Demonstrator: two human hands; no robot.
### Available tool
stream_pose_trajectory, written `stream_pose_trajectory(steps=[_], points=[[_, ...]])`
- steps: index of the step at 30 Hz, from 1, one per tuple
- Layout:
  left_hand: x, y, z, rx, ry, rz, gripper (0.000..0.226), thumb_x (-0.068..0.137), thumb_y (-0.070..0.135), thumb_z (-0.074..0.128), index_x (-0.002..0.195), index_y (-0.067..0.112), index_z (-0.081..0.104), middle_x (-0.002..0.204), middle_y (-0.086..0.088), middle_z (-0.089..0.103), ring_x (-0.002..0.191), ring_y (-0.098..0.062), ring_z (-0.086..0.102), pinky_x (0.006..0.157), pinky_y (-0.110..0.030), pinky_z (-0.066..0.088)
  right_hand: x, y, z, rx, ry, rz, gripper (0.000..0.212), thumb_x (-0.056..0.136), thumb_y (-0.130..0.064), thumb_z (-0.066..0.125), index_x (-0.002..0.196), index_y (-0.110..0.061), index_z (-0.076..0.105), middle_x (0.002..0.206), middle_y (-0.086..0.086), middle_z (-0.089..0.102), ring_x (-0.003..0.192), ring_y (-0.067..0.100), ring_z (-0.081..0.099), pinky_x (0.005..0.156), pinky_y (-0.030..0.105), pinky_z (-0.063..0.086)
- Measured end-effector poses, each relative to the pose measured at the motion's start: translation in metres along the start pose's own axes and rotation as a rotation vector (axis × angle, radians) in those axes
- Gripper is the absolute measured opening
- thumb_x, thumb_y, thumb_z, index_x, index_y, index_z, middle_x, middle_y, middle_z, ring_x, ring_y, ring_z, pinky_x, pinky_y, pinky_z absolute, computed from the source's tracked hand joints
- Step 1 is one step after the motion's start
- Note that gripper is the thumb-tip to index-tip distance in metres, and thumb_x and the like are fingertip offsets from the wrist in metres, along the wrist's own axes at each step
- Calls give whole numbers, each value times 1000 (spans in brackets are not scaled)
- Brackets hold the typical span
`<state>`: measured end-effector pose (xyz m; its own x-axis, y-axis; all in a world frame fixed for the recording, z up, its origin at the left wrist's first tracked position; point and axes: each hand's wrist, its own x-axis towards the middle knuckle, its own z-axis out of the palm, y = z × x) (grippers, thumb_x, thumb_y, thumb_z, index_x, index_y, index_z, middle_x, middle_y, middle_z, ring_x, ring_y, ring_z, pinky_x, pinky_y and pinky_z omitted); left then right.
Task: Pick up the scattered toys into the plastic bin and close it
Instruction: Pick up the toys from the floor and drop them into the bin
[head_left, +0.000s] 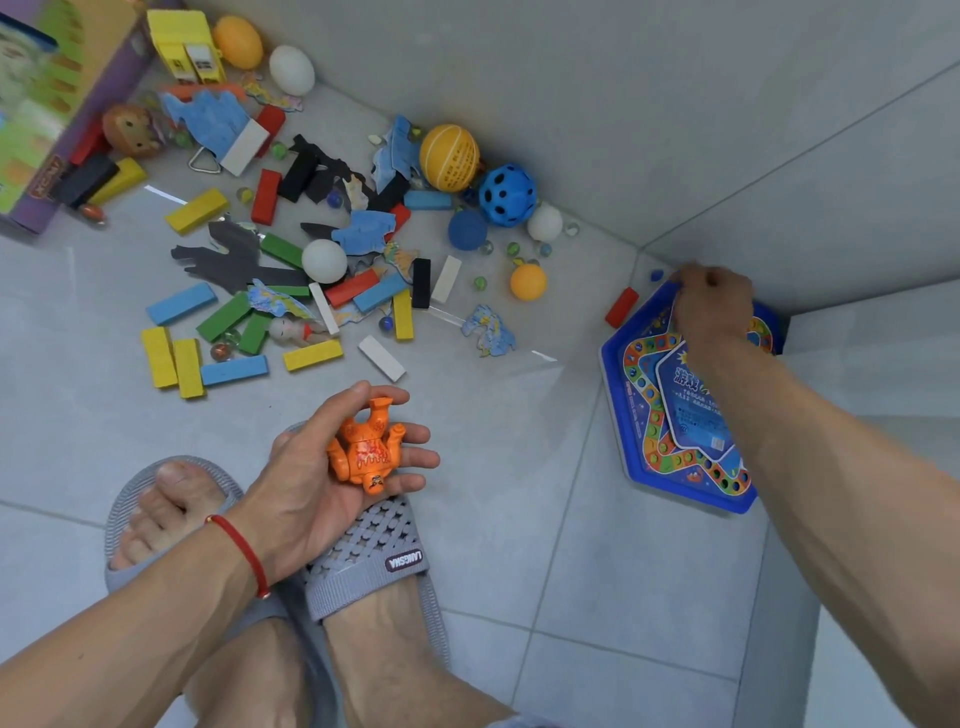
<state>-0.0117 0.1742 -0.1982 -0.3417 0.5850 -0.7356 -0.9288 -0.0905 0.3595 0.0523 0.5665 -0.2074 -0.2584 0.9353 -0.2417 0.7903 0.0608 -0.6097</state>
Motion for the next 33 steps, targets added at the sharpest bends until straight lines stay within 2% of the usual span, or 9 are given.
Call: stream_pose_trajectory(steps=[4, 12, 15, 18, 22, 24, 26, 29, 33], points=[[0, 0, -2, -14, -8, -2, 45, 94, 41, 53, 120, 7, 65, 114, -36, 63, 94, -45, 69, 72, -43, 61, 27, 2, 1, -515, -77, -349, 22, 101, -23, 53, 115, -9, 62, 110, 10, 69, 99, 29, 65, 79, 33, 51], [-3, 2, 4, -26, 16, -10, 43, 90, 41, 55, 114, 7, 67, 109, -34, 64, 87, -42, 70, 67, -41, 61, 24, -3, 26, -677, -40, -232, 27, 99, -15, 51, 109, 5, 66, 110, 26, 68, 101, 41, 65, 82, 42, 53], [-4, 3, 4, -21, 21, -16, 42, 90, 41, 56, 114, 8, 67, 109, -34, 64, 89, -44, 70, 68, -41, 61, 17, -5, 32, -327, -19, -100, 32, 98, -29, 43, 89, -2, 58, 86, 16, 62, 78, 29, 59, 67, 35, 45], [-3, 2, 3, -13, 25, -14, 43, 89, 42, 57, 114, 8, 68, 111, -35, 64, 91, -44, 70, 70, -42, 61, -5, -15, 25, 500, -102, 274, 23, 88, -24, 36, 67, -19, 44, 61, -2, 39, 50, 15, 33, 44, 23, 24], [-2, 1, 3, -5, 17, -13, 44, 90, 42, 56, 115, 8, 67, 112, -35, 64, 91, -44, 70, 71, -42, 61, -35, -15, 4, 1251, -371, 464, 22, 79, -22, 42, 64, -13, 56, 65, -1, 43, 52, 13, 35, 47, 23, 21], [-2, 1, 2, -15, 16, -15, 44, 90, 43, 56, 115, 8, 67, 112, -35, 64, 91, -44, 70, 70, -41, 62, -35, -18, 3, 1023, -322, 403, 32, 91, -30, 45, 68, -13, 61, 63, -1, 46, 51, 12, 37, 46, 23, 22], [-1, 1, 1, -18, 11, -14, 44, 91, 43, 56, 116, 8, 67, 113, -35, 64, 92, -45, 70, 70, -41, 62, -25, -18, 5, 334, -226, 71, 31, 95, -40, 56, 78, -16, 67, 61, -5, 49, 50, 10, 40, 47, 23, 31], [-1, 1, 0, -20, 10, -11, 44, 92, 43, 55, 115, 8, 67, 112, -35, 64, 91, -44, 70, 69, -41, 62, -7, -5, 9, -543, -209, -304, 51, 81, -59, 70, 115, -20, 66, 100, 2, 68, 91, 19, 64, 79, 32, 52], [0, 0, 0, -10, 31, -13, 45, 91, 43, 56, 116, 7, 67, 109, -34, 65, 90, -44, 70, 68, -41, 62, -12, -1, 9, -736, -296, -235, 67, 74, -57, 78, 124, -19, 54, 112, 8, 65, 107, 30, 62, 89, 42, 52]])
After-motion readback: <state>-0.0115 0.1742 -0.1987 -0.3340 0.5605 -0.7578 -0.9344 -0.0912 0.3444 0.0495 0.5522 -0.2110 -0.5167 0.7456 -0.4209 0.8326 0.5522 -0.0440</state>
